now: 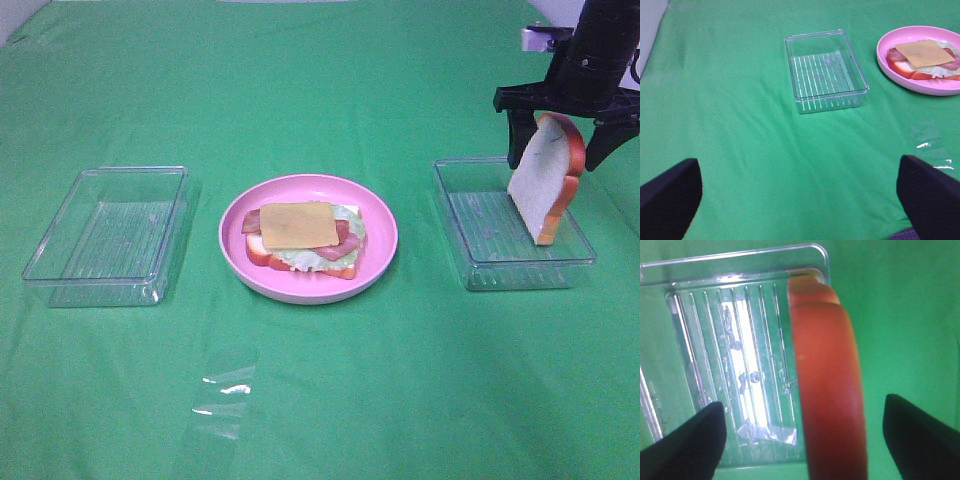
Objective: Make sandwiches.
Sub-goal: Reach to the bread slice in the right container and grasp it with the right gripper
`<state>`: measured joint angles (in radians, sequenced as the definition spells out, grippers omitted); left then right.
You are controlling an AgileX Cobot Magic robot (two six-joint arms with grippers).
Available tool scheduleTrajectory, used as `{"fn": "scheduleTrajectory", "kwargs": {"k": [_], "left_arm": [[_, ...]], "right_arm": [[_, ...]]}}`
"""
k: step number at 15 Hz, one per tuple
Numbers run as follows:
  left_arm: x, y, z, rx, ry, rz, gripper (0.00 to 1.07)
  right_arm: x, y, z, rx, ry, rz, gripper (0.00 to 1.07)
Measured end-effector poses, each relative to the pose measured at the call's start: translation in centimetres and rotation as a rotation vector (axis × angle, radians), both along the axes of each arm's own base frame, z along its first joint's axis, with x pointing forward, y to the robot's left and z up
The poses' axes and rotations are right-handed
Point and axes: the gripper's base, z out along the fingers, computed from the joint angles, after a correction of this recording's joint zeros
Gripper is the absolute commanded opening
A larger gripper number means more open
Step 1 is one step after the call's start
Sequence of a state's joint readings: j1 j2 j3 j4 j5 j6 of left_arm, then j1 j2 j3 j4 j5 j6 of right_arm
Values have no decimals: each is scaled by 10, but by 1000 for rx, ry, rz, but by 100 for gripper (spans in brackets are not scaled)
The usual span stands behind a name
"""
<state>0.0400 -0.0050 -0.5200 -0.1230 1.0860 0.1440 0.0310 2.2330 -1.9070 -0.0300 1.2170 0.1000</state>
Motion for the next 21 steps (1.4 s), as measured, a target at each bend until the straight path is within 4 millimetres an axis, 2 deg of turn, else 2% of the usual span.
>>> {"fn": "scheduleTrajectory", "kwargs": {"k": [2, 3, 5, 11, 13, 15, 16, 21], "left_arm": [[0, 0, 0, 0, 0, 0, 98], [0, 0, 0, 0, 0, 0, 98], [0, 0, 0, 0, 0, 0, 98], [0, 0, 0, 0, -1, 0, 98], [0, 0, 0, 0, -1, 0, 98], [0, 0, 0, 0, -1, 0, 98], [0, 0, 0, 0, -1, 0, 98], [0, 0, 0, 0, -1, 0, 98]], "right_arm": [[0, 1, -3, 6, 6, -1, 72], [0, 1, -3, 6, 6, 0, 59], [0, 1, -3, 6, 6, 0, 50], [0, 1, -3, 6, 6, 0, 49], [0, 1, -3, 6, 6, 0, 31], [0, 0, -3, -2, 6, 1, 7], [0, -1, -3, -14, 6, 4, 0], [0, -2, -2, -19, 4, 5, 0]]}}
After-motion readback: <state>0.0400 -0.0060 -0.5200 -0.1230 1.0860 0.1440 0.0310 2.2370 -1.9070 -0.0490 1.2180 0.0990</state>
